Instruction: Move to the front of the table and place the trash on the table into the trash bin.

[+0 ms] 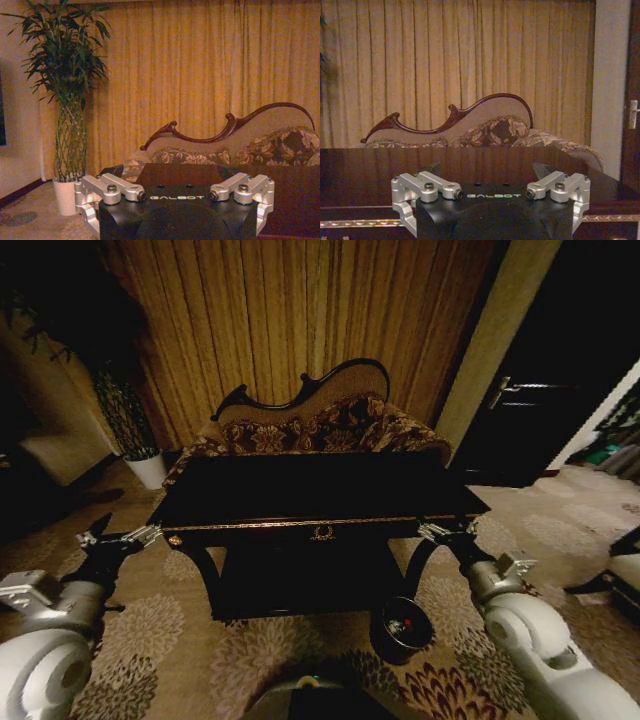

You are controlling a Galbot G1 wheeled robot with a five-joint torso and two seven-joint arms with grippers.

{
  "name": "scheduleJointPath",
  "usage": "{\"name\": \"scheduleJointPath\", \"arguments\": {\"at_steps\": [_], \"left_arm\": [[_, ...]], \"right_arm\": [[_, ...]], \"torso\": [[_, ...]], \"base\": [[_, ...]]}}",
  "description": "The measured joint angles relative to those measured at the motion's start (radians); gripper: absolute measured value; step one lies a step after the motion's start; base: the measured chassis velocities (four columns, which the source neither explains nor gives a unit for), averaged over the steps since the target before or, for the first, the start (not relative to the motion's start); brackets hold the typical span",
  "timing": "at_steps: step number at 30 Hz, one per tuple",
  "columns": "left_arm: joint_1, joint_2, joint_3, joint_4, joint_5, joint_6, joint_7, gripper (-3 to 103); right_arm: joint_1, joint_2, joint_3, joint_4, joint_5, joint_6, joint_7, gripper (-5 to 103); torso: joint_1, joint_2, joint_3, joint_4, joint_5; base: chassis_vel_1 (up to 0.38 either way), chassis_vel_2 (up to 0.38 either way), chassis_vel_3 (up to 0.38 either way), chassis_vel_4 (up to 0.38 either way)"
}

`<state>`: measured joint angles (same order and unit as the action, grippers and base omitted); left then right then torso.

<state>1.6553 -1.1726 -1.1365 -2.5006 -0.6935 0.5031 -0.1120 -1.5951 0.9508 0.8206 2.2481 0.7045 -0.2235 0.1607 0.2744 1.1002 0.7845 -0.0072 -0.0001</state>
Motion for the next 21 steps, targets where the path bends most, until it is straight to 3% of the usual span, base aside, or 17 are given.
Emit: {"name": "scheduleJointPath", "arguments": {"at_steps": [21], "left_arm": [[0.003,0.016,0.009,0.001,-0.003,0.003,0.007,100]], "right_arm": [[-0.037,-0.004,0.008,0.06,0.058,0.011,0.011,100]], "torso": [[0.0,0.0,0.0,0.0,0.0001]], "base": [[0.089,-0.088,-0.082,0.09]]}}
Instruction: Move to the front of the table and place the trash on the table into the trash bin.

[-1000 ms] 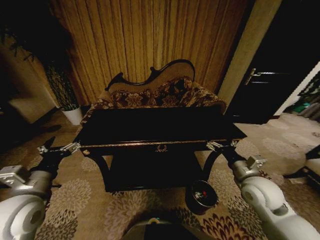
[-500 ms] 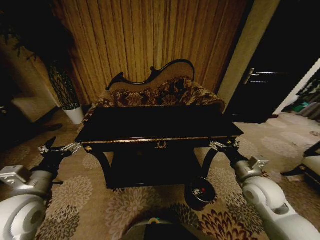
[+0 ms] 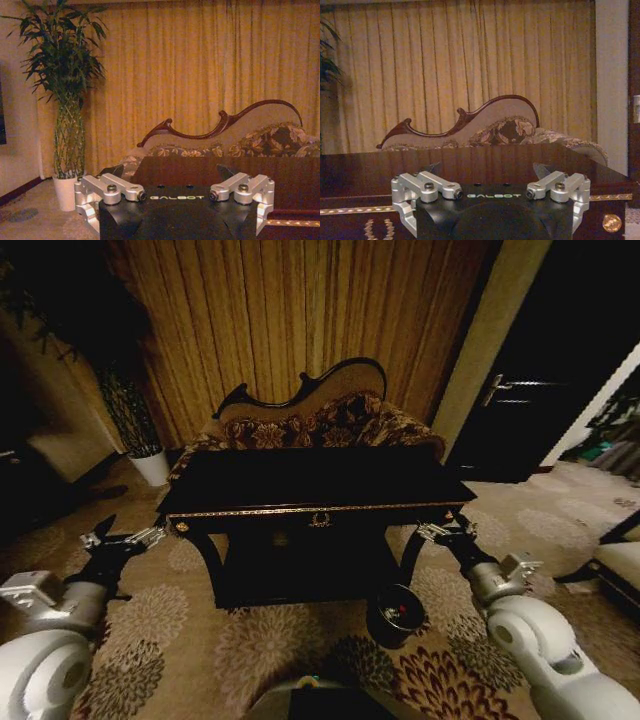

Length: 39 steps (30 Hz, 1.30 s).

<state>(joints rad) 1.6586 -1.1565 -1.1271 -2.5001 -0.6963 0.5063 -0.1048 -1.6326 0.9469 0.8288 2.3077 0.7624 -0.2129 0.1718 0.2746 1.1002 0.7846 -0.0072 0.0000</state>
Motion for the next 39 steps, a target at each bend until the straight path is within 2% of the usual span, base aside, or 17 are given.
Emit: {"name": "scheduleJointPath", "arguments": {"at_steps": [18,26,30,36,39], "left_arm": [[0.003,0.001,-0.002,0.0,-0.002,0.004,0.002,100],[0.01,-0.002,-0.009,0.0,-0.001,-0.001,0.013,100],[0.011,-0.002,-0.012,0.0,0.0,-0.003,0.018,100],[0.013,-0.006,-0.009,0.0,0.001,-0.003,0.02,100],[0.014,-0.006,-0.009,0.0,0.001,-0.003,0.021,100]], "right_arm": [[-0.035,0.009,0.034,0.022,0.006,0.01,0.002,100],[-0.04,0.012,0.036,0.025,0.005,0.012,0.002,100],[-0.041,0.013,0.036,0.025,0.005,0.014,0.002,100],[-0.043,0.013,0.037,0.021,0.004,0.016,0.002,100],[-0.042,0.013,0.037,0.018,0.003,0.016,0.002,100]], "torso": [[0.0,0.0,0.0,-0.0003,-0.0002],[0.0,0.0,0.0,0.0004,-0.0002],[0.0,0.0,0.0,-0.0008,0.0003],[0.0,0.0,0.0,0.0004,-0.0001],[0.0,0.0,0.0,0.0001,-0.0001]], "base": [[0.158,-0.166,-0.157,0.166],[0.193,-0.195,-0.168,0.212],[0.201,-0.198,-0.235,0.166],[0.177,-0.162,-0.193,0.155],[0.129,-0.151,-0.17,0.15]]}}
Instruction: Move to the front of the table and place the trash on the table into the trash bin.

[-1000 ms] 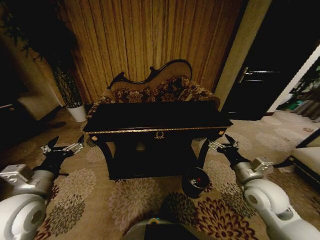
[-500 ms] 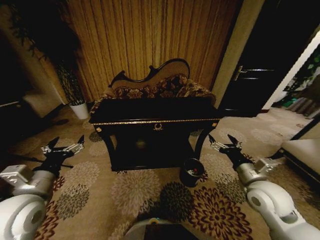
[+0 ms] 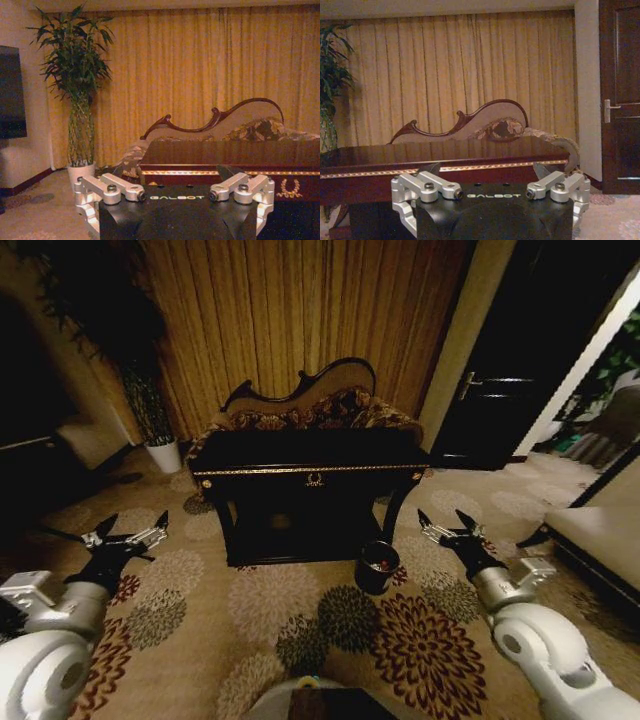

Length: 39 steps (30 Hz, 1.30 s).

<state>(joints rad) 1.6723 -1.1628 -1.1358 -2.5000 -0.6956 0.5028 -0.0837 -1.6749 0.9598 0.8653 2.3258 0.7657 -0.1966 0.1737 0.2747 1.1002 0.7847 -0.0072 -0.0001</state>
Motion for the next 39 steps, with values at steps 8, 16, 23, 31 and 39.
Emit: {"name": "scheduleJointPath", "arguments": {"at_steps": [8,16,23,31,39], "left_arm": [[0.0,0.002,-0.001,0.0,0.0,-0.002,0.001,100],[0.001,-0.004,0.005,0.0,0.001,-0.006,0.004,100],[0.002,-0.007,0.004,0.0,0.002,-0.013,0.007,100],[0.002,-0.008,0.005,0.0,0.003,-0.024,0.015,100],[0.002,-0.007,0.006,0.0,0.004,-0.025,0.021,100]], "right_arm": [[0.005,0.0,-0.005,-0.004,-0.002,0.0,0.0,100],[0.002,0.002,-0.004,-0.008,-0.003,0.001,0.0,100],[0.003,0.002,-0.004,-0.011,-0.004,0.001,-0.001,100],[0.004,0.005,-0.012,-0.017,-0.017,0.019,-0.001,100],[0.002,0.011,-0.014,-0.029,-0.028,0.042,-0.002,100]], "torso": [[0.0,0.0,0.0,0.0,0.0002],[0.0,0.0,0.0,-0.0001,-0.0002],[0.0,0.0,0.0,-0.0005,0.0003],[-0.001,0.0,0.0,-0.0003,0.0004],[0.0,0.0,0.0,0.0001,0.0002]], "base": [[0.178,-0.189,-0.19,0.192],[0.203,-0.205,-0.215,0.205],[0.189,-0.193,-0.197,0.181],[0.176,-0.19,-0.183,0.2],[0.054,-0.031,-0.067,0.025]]}}
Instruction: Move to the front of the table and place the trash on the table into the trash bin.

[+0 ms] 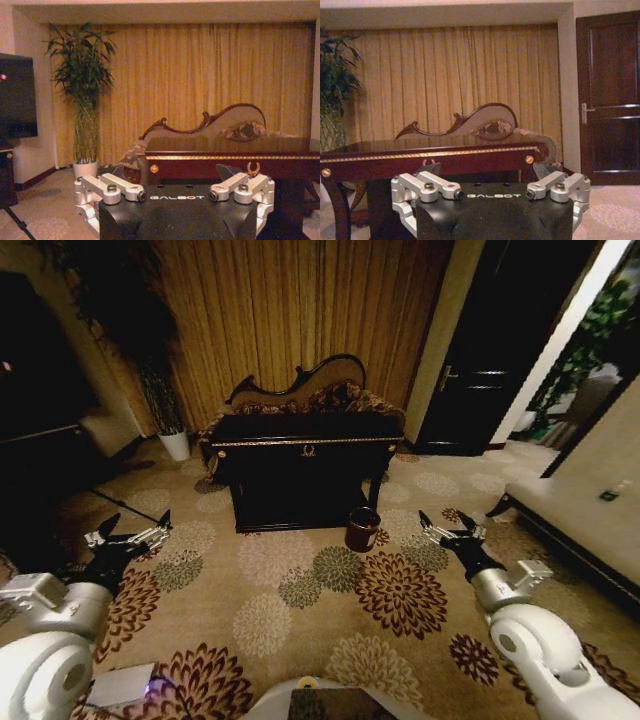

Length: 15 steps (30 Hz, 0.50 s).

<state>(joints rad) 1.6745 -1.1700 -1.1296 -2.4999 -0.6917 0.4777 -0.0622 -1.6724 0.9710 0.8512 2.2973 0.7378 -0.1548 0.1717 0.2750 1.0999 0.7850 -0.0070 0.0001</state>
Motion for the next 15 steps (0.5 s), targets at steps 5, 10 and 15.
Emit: {"name": "scheduleJointPath", "arguments": {"at_steps": [5,10,15], "left_arm": [[-0.002,0.001,-0.001,0.0,0.0,-0.001,0.001,100],[-0.003,0.003,-0.002,0.0,-0.002,-0.001,0.001,100],[-0.002,0.002,-0.001,0.0,-0.002,-0.001,0.006,100]], "right_arm": [[0.0,0.0,0.0,-0.003,-0.002,0.004,0.0,100],[0.001,0.0,0.0,-0.001,-0.002,0.005,-0.001,100],[-0.003,0.001,-0.003,0.002,-0.005,0.005,-0.003,100]], "torso": [[0.0,0.0,0.0,-0.0003,0.0002],[-0.001,0.001,-0.001,-0.0003,-0.0001],[-0.001,0.0,0.0,-0.0002,-0.0001]], "base": [[-0.046,0.008,0.034,-0.024],[0.0,0.0,0.0,0.0],[0.0,0.0,0.0,0.0]]}}
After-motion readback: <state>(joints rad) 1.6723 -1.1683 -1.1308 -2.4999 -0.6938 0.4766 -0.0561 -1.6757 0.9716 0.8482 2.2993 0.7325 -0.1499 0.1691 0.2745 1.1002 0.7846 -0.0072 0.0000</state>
